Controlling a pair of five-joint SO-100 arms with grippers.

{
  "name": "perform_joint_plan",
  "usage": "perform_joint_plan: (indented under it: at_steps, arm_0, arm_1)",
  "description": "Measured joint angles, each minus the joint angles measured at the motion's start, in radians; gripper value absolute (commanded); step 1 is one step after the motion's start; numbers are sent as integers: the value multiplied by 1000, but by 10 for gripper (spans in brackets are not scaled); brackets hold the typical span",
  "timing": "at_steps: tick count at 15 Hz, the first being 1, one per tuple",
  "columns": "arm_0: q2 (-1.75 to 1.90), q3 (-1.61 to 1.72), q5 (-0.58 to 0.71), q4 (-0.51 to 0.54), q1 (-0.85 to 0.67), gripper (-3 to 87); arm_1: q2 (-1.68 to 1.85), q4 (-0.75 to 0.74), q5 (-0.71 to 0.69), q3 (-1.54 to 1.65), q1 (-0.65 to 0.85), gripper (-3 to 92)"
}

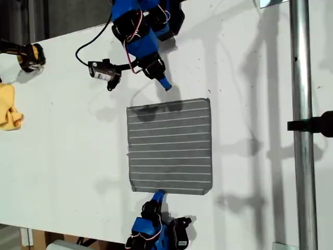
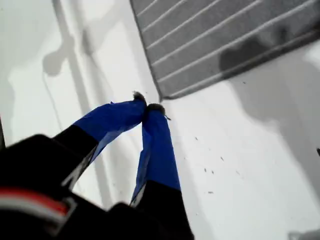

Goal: Grasp corners of a towel and fold twice.

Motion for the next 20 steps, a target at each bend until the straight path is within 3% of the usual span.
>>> perform_joint_plan:
  at_steps: [6,13,14,16,18,20]
  arm_0:
    - [-2,0,0,0,0,-13]
    - [-2,0,0,0,-12,-13]
    - [-2,0,0,0,-12,-13]
    - [-2,0,0,0,-12,-13]
    - [-2,0,0,0,-12,-13]
    - [-2,0,0,0,-12,-13]
  arm_1:
    - [-321,60,-120,-368,-103,-2]
    - [-388,66,-133,-442,-150,-2]
    - [-388,58,-133,-442,-150,52]
    - [-388,40,-133,-442,-152,299]
    - [-388,20,-152,-442,-155,364]
    - [-388,17,-163,-442,-155,369]
